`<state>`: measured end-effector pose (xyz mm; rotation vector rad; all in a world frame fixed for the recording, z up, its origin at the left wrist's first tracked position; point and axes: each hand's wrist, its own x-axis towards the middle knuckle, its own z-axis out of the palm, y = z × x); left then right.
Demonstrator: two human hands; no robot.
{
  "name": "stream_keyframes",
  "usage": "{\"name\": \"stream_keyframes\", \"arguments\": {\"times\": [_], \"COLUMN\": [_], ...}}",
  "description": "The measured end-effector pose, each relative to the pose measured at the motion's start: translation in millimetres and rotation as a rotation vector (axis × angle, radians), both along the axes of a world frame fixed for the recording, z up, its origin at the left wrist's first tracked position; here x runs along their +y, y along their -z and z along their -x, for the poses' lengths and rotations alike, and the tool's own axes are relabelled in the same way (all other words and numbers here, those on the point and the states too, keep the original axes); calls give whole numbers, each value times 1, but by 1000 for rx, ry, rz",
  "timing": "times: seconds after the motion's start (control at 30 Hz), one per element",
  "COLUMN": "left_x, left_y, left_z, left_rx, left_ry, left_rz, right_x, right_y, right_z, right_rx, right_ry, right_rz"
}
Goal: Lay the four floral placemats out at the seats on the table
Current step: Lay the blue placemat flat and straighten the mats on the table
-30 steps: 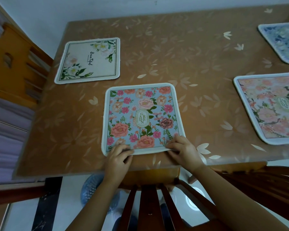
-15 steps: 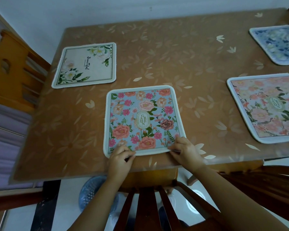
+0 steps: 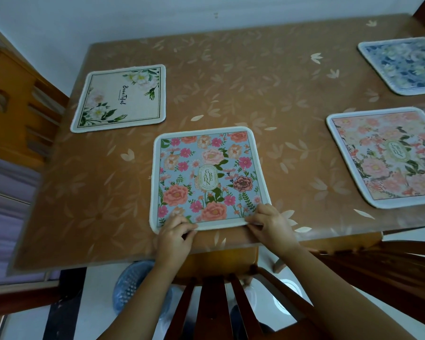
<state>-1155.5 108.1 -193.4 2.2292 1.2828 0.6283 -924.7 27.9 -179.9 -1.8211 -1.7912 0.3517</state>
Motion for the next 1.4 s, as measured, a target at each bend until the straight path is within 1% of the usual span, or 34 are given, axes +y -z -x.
{"name": "stream_keyframes", "arguments": {"times": [0.17, 0.27, 0.33, 0.43, 0.5, 0.57, 0.7, 0.8, 0.93, 1.13, 1.27, 1.4], "left_x": [0, 0, 0, 1, 0, 1, 12, 19, 20, 16, 2, -16], "left_y": [3, 4, 4, 10, 14, 12, 12, 15, 18, 16, 12, 5], "left_z": [1, 1, -5, -15, -20, -25, -32, -35, -37, -40, -37, -33], "left_rx": [20, 94, 147, 335, 461, 535, 594, 595, 597, 631, 655, 700], "left_ry": [22, 37, 79, 126, 114, 116, 121, 95, 79, -11, -69, -77], "left_rz": [-20, -62, -19, -7, -21, -40, -70, -69, -78, -20, 24, 62], "right_x": [-4, -7, -6, 2, 7, 9, 25, 41, 49, 48, 45, 29], "right_y": [1, 3, 4, 9, 14, 18, 23, 31, 33, 35, 33, 23], "right_z": [1, 1, 3, 9, 16, 25, 34, 34, 36, 36, 35, 37], "right_rx": [-43, -77, -103, -147, -196, -263, -323, -333, -333, -334, -341, -326], "right_ry": [-17, -22, -10, -21, -28, -9, 36, 59, 75, 80, 65, 118], "right_rz": [-1, 31, 72, 207, 302, 318, 355, 392, 392, 389, 448, 526]}}
